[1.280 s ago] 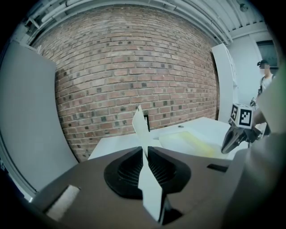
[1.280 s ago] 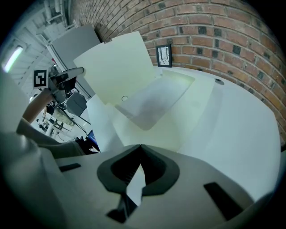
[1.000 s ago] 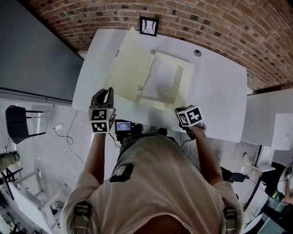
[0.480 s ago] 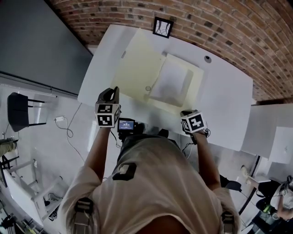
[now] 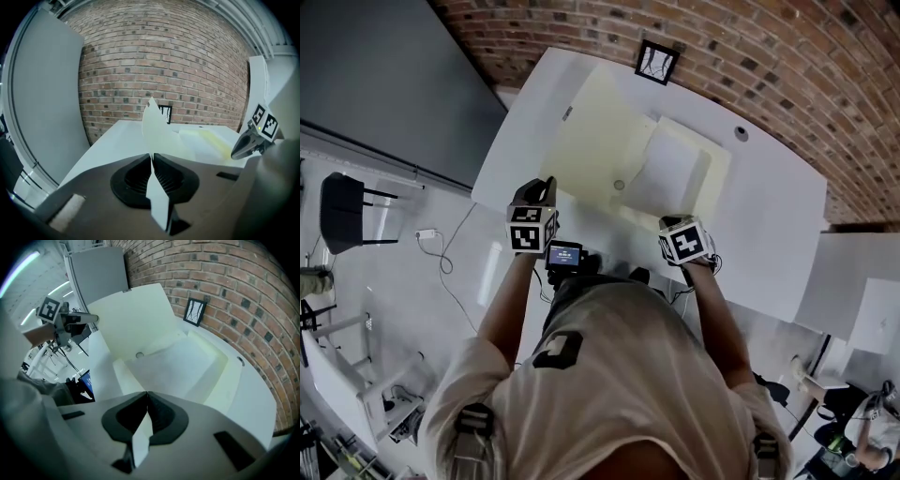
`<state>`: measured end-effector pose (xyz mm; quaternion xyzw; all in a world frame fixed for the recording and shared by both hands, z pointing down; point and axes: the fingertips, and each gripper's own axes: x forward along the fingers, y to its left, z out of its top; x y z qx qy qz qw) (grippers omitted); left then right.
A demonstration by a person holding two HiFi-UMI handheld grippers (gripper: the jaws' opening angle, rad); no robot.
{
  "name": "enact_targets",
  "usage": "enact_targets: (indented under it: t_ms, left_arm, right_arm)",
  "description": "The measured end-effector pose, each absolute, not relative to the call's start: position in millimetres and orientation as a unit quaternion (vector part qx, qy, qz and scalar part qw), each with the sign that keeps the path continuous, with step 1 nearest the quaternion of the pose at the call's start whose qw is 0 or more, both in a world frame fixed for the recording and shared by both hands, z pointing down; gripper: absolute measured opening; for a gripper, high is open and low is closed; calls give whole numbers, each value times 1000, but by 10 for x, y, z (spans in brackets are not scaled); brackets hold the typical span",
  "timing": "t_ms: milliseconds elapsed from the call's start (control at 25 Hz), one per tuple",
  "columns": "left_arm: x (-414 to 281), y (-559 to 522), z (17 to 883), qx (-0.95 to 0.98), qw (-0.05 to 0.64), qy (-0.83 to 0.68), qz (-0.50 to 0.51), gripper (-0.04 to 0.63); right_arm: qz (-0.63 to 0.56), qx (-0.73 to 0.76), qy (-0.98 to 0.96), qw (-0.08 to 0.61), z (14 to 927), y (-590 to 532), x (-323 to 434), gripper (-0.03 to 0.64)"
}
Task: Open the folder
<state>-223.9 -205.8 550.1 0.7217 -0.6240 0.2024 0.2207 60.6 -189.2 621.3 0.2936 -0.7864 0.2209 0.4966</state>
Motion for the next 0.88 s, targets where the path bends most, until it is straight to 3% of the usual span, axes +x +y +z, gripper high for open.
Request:
enact_targets:
  t_ms: [400,880]
  left_arm:
    - [-2468,-2093,5735,690,251,-648,201,39]
    - [-2748,-2148,6109,630,197,-693,290,142]
  right_arm:
    - [208,293,-785,505,6339,-1873,594,6]
    - [217,283,-789,500,6381,-1870,592,6]
